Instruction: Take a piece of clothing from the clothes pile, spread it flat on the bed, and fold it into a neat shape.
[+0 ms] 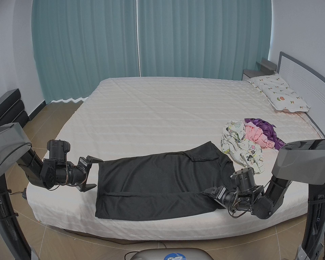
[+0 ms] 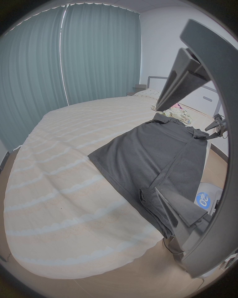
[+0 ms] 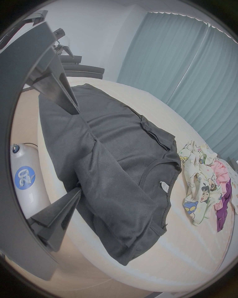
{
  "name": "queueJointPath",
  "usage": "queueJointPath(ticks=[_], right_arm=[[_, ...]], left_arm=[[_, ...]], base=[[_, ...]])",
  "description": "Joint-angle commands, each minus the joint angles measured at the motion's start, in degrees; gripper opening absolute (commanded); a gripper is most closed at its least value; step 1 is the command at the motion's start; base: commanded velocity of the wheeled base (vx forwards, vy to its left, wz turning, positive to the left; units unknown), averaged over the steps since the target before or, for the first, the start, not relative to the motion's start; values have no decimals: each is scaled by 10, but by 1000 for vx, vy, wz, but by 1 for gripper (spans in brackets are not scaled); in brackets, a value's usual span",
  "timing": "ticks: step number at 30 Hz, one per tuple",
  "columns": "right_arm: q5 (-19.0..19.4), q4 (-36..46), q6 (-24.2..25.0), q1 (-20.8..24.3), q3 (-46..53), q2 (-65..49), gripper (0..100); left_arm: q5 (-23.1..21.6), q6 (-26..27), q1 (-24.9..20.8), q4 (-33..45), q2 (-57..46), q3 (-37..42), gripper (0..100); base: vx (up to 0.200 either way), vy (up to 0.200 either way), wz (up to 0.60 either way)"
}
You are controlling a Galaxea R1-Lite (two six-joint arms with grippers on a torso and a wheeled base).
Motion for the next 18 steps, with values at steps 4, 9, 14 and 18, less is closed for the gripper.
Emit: queueJointPath(ticks=[4,9,14,18], right_arm=[[-6,-1,19,6,-15,13,100],[-13,1,17,7,-12,16,0],[-25,12,11,8,-7,15,0],[-25,29,9,8,-8,12,0]], left_arm=[[1,0,1,0,0,0,100],[1,0,1,0,0,0,100],[1,0,1,0,0,0,100],[1,0,1,0,0,0,100]], base=[[0,0,0],[0,0,0],[0,0,0],[0,0,0]])
